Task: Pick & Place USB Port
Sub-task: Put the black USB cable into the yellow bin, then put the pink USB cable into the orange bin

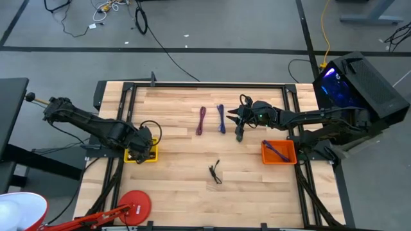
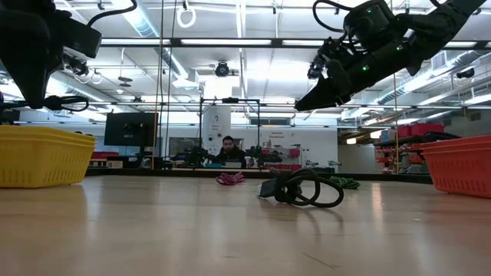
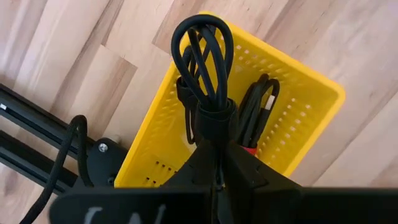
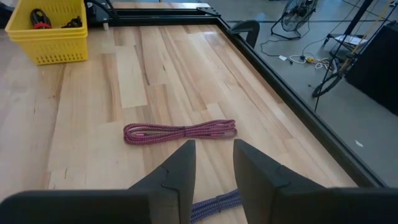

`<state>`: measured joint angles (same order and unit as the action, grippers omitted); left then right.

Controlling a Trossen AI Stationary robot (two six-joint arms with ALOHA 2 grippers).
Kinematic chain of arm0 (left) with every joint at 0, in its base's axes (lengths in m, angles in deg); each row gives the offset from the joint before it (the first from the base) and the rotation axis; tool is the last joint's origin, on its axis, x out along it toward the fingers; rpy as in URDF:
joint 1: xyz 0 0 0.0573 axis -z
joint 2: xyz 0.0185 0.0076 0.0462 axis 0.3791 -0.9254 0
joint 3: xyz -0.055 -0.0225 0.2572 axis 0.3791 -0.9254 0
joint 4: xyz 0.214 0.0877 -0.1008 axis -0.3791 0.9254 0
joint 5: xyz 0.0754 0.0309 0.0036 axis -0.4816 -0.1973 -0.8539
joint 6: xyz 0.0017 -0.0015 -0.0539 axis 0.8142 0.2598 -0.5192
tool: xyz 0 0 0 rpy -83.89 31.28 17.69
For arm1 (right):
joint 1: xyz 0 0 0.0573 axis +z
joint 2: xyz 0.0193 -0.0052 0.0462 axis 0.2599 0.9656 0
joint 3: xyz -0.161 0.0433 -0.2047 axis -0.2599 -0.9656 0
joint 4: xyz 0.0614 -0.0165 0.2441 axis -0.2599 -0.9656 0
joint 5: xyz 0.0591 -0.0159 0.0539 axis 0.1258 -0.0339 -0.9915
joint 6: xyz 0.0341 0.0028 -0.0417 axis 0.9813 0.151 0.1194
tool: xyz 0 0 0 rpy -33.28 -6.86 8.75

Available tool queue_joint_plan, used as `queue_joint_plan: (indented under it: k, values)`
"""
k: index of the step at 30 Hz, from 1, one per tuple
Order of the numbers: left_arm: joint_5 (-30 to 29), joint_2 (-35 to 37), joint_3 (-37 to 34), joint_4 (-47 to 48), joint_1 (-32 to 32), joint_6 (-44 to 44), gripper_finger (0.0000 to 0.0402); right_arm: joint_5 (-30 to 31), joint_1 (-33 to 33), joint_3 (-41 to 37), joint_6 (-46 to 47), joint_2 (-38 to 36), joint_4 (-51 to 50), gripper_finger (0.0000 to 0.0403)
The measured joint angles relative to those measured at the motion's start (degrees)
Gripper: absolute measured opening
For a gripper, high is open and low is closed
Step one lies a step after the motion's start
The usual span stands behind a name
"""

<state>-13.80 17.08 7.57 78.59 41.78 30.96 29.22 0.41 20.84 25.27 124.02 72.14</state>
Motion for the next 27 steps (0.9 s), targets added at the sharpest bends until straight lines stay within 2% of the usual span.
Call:
queue_joint_plan:
  k: [6,11,27]
  values:
    - [0.75,0.00,0.00,0.01,0.01,0.28,0.0049,0.00,0.00,-0.01,0.00,0.00,0.00,0.0110]
    - [-0.94,0.00,0.00,0.00,0.00,0.39,0.0069,0.00,0.00,0.00,0.00,0.00,0.00,0.0110]
    - [-2.32,-0.01,0.02,-0.14,0.01,-1.35,0.0088,0.00,0.00,0.00,0.00,0.00,0.00,0.0110]
